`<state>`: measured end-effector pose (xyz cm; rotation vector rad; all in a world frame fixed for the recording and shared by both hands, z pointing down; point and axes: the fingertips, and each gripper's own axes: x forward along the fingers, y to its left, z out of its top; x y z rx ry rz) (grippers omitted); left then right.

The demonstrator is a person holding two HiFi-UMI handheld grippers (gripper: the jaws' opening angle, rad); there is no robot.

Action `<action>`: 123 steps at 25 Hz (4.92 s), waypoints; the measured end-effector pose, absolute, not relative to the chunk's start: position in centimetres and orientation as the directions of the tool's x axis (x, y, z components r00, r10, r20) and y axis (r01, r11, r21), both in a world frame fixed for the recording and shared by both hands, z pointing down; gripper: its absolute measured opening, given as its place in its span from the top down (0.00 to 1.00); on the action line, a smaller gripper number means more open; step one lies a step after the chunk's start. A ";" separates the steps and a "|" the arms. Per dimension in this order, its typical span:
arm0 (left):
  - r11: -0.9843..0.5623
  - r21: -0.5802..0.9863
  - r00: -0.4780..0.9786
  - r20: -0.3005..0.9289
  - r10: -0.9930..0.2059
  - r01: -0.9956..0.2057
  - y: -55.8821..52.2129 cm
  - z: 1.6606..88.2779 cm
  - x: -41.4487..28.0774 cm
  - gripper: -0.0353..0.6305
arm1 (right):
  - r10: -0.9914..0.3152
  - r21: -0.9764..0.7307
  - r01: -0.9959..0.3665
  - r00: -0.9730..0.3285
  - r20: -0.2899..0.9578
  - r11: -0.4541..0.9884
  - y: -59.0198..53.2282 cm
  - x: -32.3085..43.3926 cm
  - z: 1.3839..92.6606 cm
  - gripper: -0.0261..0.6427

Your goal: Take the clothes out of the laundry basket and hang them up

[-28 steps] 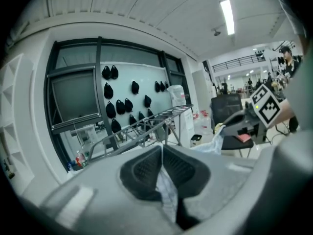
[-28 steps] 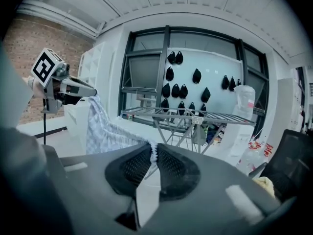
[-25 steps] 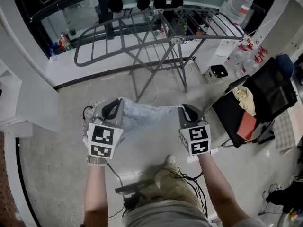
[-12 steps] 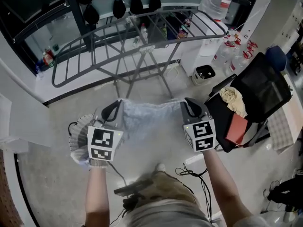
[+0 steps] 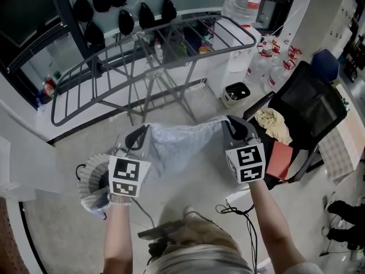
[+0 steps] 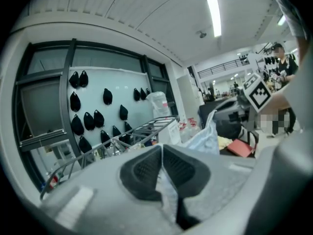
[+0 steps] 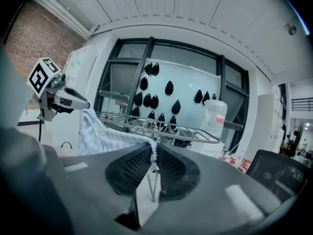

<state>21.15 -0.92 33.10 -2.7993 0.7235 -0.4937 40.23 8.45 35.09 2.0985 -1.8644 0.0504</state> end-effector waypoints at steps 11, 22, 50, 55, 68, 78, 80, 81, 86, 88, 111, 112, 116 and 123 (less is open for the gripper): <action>-0.888 -0.284 0.858 0.272 -0.436 -0.361 -5.6 34.0 28.4 0.94 | -0.945 0.272 -0.950 0.223 0.241 -0.154 5.6 46.5 34.5 0.91; -0.911 -0.286 0.889 0.265 -0.373 -0.297 -14.0 33.2 35.8 0.94 | -0.921 0.324 -0.919 0.310 0.235 -0.226 -1.9 53.4 32.9 0.91; -0.874 -0.334 0.865 0.240 -0.441 -0.353 -31.9 31.1 44.7 0.94 | -0.950 0.351 -0.917 0.261 0.168 -0.190 -22.5 63.9 30.0 0.91; -0.857 -0.336 0.832 0.269 -0.485 -0.391 -36.3 31.7 46.7 0.94 | -0.961 0.337 -0.933 0.200 0.192 -0.127 -28.2 66.3 30.3 0.91; -0.809 -0.329 0.742 0.331 -0.583 -0.488 -47.0 33.4 51.5 0.94 | -0.952 0.304 -0.951 0.037 0.303 0.059 -41.0 71.9 33.7 0.91; -0.772 -0.337 0.692 0.345 -0.634 -0.539 -54.8 33.2 53.9 0.94 | -0.946 0.331 -0.932 -0.033 0.324 0.146 -49.3 74.5 33.7 0.91; -0.764 -0.342 0.681 0.350 -0.644 -0.547 -56.4 33.2 54.2 0.94 | -0.943 0.333 -0.929 -0.048 0.329 0.164 -51.0 74.8 33.6 0.91; -0.760 -0.343 0.675 0.351 -0.649 -0.553 -57.2 33.1 54.4 0.94 | -0.942 0.334 -0.927 -0.057 0.330 0.173 -51.9 75.0 33.5 0.91; -0.734 -0.347 0.647 0.347 -0.679 -0.584 -61.2 32.9 55.0 0.94 | -0.937 0.341 -0.916 -0.091 0.337 0.211 -56.1 75.6 33.4 0.91; -0.723 -0.363 0.635 0.348 -0.690 -0.587 -62.8 32.9 55.2 0.94 | -0.934 0.340 -0.914 -0.099 0.343 0.222 -57.9 75.8 33.6 0.91; -0.650 -0.441 0.570 0.318 -0.758 -0.619 -79.7 31.9 58.4 0.94 | -0.929 0.378 -0.896 -0.093 0.357 0.234 -74.9 79.4 33.3 0.91; -0.648 -0.435 0.567 0.317 -0.760 -0.625 -80.2 31.8 58.4 0.94 | -0.929 0.373 -0.898 -0.094 0.357 0.234 -75.4 79.4 33.3 0.91; -0.651 -0.410 0.554 0.342 -0.759 -0.639 -81.5 33.6 58.6 0.94 | -0.917 0.367 -0.898 -0.091 0.388 0.244 -76.8 79.5 34.8 0.91; -0.678 -0.350 0.527 0.438 -0.728 -0.646 -81.7 40.3 58.0 0.94 | -0.854 0.367 -0.871 -0.106 0.510 0.327 -77.0 78.6 41.1 0.91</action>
